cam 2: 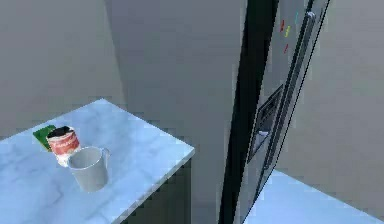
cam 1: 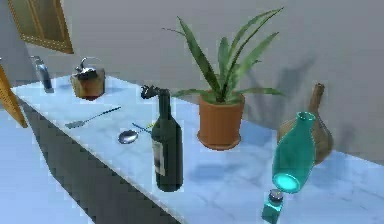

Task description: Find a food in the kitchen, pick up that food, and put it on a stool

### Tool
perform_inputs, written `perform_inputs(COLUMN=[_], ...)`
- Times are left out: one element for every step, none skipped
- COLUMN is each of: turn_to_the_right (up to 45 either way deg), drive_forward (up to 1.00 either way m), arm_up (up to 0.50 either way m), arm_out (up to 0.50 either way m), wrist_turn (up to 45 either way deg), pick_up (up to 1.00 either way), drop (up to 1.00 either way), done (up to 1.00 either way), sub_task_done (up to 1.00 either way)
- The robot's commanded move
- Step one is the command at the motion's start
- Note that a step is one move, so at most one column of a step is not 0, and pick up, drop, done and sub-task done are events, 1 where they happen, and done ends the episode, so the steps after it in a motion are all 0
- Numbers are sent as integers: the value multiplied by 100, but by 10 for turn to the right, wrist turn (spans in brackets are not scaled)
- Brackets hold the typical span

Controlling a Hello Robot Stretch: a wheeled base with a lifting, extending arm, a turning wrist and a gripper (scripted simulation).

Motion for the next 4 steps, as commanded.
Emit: perform_inputs(turn_to_the_right=[-270, 0, 0, 0], drive_forward=[0, 0, 0, 0], arm_up=[0, 50, 38, 0], arm_out=[0, 0, 0, 30], wrist_turn=[0, 0, 0, 0], pick_up=[0, 0, 0, 0], drop=[0, 0, 0, 0], done=[0, 0, 0, 0], sub_task_done=[0, 0, 0, 0])
